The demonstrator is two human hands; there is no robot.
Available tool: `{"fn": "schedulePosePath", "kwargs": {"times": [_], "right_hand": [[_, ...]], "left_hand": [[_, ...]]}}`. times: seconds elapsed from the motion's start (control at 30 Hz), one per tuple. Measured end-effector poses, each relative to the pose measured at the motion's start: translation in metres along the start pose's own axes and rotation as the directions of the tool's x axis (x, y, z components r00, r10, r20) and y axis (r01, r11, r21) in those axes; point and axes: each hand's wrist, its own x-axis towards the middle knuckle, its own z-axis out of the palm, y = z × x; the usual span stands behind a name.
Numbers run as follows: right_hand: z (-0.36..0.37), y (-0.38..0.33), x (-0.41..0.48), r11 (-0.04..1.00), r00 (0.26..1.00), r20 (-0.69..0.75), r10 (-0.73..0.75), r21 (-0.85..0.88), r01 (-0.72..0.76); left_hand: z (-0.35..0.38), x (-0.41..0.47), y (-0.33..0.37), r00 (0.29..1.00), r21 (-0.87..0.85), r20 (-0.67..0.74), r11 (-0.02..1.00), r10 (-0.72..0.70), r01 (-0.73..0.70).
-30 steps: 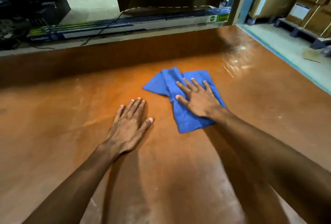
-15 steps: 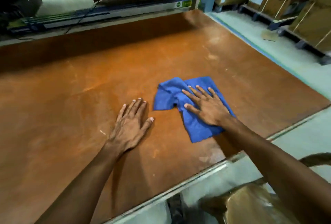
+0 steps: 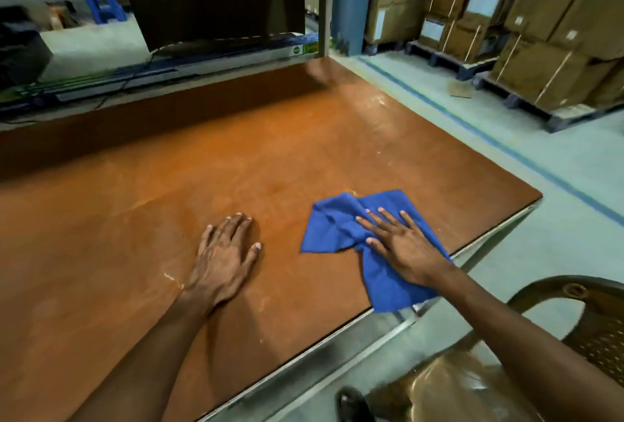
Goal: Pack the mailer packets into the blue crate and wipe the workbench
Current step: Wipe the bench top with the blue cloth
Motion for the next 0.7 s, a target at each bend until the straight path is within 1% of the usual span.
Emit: {"fn": "schedulePosePath", "kwargs": {"times": [0.03, 0.1, 0.13, 0.17, 0.2, 0.27, 0.3, 0.33, 0.37, 0.4, 0.43, 0.53, 0.57, 0.6, 0.63, 0.7], "right_hand": [[-0.004, 0.025, 0.001, 0.995, 0.995, -0.020, 0.097, 0.011, -0.096], [-0.012, 0.066, 0.001, 0.963, 0.963, -0.033, 0.267, 0.053, -0.265], [-0.016, 0.076, 0.004, 0.954, 0.955, -0.026, 0.295, 0.071, -0.293], [-0.018, 0.077, 0.008, 0.960, 0.962, -0.014, 0.274, 0.067, -0.273], [-0.016, 0.071, 0.012, 0.977, 0.977, -0.014, 0.211, 0.039, -0.210], [-0.008, 0.047, 0.024, 1.000, 0.999, -0.035, 0.011, -0.025, -0.012], [-0.004, 0.037, 0.032, 0.994, 0.994, -0.066, -0.092, -0.057, 0.089], [-0.004, 0.033, 0.046, 0.984, 0.980, -0.105, -0.167, -0.081, 0.159], [-0.006, 0.036, 0.064, 0.979, 0.974, -0.121, -0.192, -0.087, 0.183], [-0.009, 0.047, 0.087, 0.984, 0.978, -0.121, -0.170, -0.078, 0.161], [-0.012, 0.063, 0.112, 0.993, 0.986, -0.119, -0.114, -0.054, 0.108], [-0.021, 0.119, 0.198, 0.991, 0.988, -0.079, 0.131, 0.018, -0.130], [-0.025, 0.129, 0.224, 0.986, 0.983, -0.080, 0.165, 0.028, -0.163], [-0.027, 0.131, 0.248, 0.988, 0.985, -0.081, 0.151, 0.029, -0.149], [-0.027, 0.123, 0.266, 0.995, 0.993, -0.066, 0.097, 0.023, -0.095], [-0.024, 0.101, 0.296, 0.996, 0.996, -0.026, -0.088, 0.018, 0.088]], "left_hand": [[0.000, 0.002, 0.003, 1.000, -0.004, -0.001, 1.000, 0.013, -0.013], [-0.001, 0.014, 0.014, 0.999, -0.021, -0.012, 0.999, 0.030, -0.030], [0.000, 0.023, 0.020, 0.999, -0.030, -0.011, 0.999, 0.035, -0.035], [0.001, 0.034, 0.027, 0.999, -0.039, -0.008, 0.998, 0.039, -0.039], [0.003, 0.047, 0.035, 0.999, -0.045, -0.011, 0.998, 0.038, -0.038], [0.007, 0.075, 0.049, 0.999, -0.055, -0.027, 0.998, 0.032, -0.033], [0.009, 0.091, 0.055, 0.999, -0.051, -0.031, 0.998, 0.034, -0.035], [0.012, 0.108, 0.060, 0.999, -0.039, -0.029, 0.998, 0.040, -0.041], [0.014, 0.123, 0.065, 0.999, -0.026, -0.027, 0.999, 0.044, -0.045], [0.016, 0.138, 0.069, 0.999, -0.016, -0.027, 0.999, 0.043, -0.043], [0.017, 0.152, 0.071, 0.999, -0.010, -0.031, 0.999, 0.035, -0.035], [0.019, 0.192, 0.072, 1.000, -0.021, -0.019, 1.000, -0.012, 0.012], [0.021, 0.204, 0.072, 1.000, -0.033, -0.015, 0.999, -0.026, 0.026], [0.022, 0.216, 0.072, 0.999, -0.045, -0.013, 0.998, -0.041, 0.040], [0.024, 0.227, 0.072, 0.998, -0.055, -0.012, 0.997, -0.055, 0.055], [0.027, 0.251, 0.072, 0.997, -0.052, -0.016, 0.996, -0.072, 0.071]]}}
